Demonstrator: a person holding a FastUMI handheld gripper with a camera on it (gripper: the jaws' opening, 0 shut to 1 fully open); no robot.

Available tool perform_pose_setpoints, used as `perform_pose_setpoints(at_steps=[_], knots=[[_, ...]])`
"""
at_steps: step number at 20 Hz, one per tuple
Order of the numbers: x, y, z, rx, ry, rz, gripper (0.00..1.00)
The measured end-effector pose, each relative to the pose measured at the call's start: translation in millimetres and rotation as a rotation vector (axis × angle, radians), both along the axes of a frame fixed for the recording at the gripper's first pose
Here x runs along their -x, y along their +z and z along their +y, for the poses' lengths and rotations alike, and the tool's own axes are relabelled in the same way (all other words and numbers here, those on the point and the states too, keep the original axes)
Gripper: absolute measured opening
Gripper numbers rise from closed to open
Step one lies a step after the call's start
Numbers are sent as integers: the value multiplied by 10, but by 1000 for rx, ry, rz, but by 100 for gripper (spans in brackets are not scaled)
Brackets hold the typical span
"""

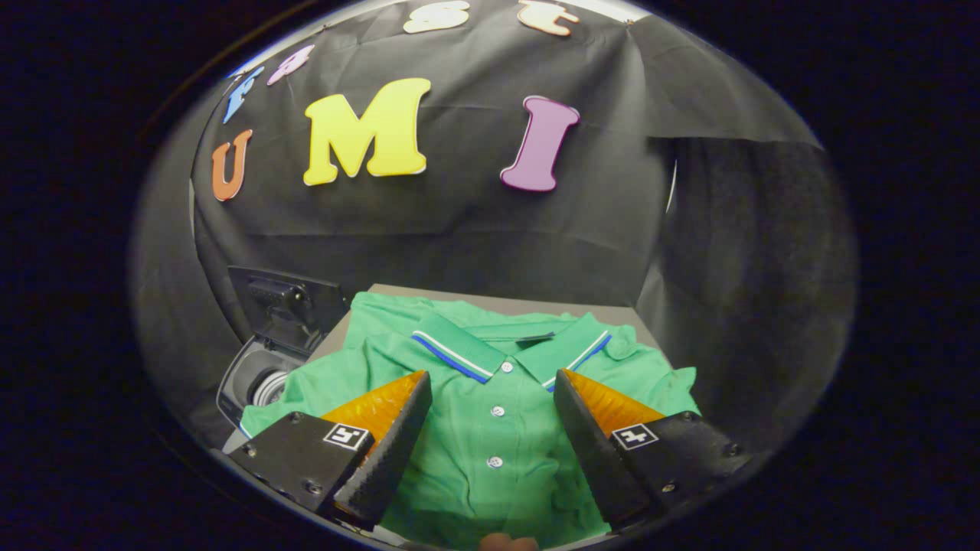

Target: Put the clothes into the washing machine and then close the washing machine lid.

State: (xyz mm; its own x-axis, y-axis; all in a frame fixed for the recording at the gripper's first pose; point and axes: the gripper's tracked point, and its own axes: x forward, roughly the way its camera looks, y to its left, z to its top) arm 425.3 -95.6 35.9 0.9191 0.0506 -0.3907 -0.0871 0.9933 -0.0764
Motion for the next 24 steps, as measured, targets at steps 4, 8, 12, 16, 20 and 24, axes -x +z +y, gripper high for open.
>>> perform_pose_setpoints(at_steps=[4, 8, 12, 16, 20, 24], knots=[[-73, -226, 6, 12, -5, 87, 100], [-89, -250, 43, 21, 6, 146, 100], [-78, -249, 36, 5, 5, 175, 100], [-62, -284, 29, -31, -41, 193, 100], [-44, -261, 102, -27, 14, 259, 68], [-41, -251, 56, -18, -19, 241, 7]])
